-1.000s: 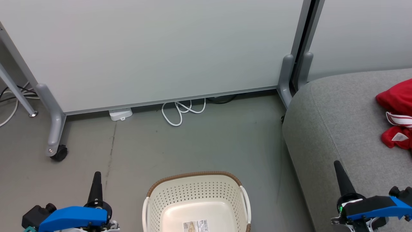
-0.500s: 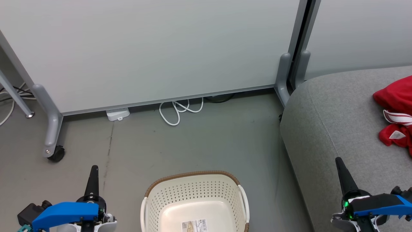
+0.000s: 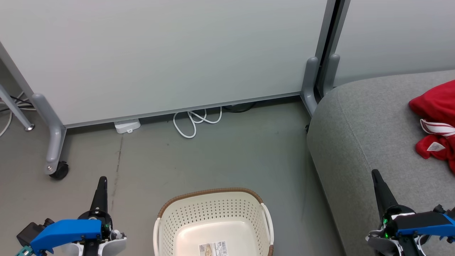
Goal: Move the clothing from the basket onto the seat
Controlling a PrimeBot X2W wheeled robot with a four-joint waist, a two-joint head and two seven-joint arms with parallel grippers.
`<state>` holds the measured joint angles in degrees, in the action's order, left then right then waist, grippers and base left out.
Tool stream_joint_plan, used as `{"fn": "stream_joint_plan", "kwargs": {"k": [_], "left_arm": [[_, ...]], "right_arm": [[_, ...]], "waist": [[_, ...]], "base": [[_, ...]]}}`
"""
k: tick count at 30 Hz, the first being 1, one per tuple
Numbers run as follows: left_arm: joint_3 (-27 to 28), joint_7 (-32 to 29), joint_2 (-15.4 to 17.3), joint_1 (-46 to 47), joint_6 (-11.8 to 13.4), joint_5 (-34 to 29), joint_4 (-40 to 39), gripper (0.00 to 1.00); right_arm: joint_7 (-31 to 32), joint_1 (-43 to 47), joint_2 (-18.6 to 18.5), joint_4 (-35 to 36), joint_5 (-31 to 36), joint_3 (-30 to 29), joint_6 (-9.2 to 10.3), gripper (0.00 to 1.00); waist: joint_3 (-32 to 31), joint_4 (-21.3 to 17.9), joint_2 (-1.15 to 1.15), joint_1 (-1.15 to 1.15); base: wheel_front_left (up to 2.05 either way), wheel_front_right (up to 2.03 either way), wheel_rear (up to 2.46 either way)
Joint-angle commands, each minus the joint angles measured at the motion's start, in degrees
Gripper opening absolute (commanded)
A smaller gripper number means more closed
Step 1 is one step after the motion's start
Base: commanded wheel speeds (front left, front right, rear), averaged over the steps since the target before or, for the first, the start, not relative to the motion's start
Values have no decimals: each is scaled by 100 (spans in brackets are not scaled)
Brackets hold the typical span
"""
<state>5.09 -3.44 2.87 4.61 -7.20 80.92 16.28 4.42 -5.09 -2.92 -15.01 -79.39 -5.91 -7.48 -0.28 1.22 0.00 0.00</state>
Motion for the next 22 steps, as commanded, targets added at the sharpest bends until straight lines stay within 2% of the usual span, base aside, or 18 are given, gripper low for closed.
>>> {"fn": "stream_joint_plan", "kwargs": {"k": [1, 22], "left_arm": [[46, -54, 4, 113, -41, 132, -66, 0], [134, -272, 1, 174, -49, 951, -210, 0]], "right_arm": [[20, -88, 2, 56, -149, -16, -2, 0], [186, -133, 6, 102, -1087, -63, -2, 0]], "waist": [[3, -7, 0, 0], [36, -96, 0, 0]], "base": [[0, 0, 0], [0, 0, 0]]}}
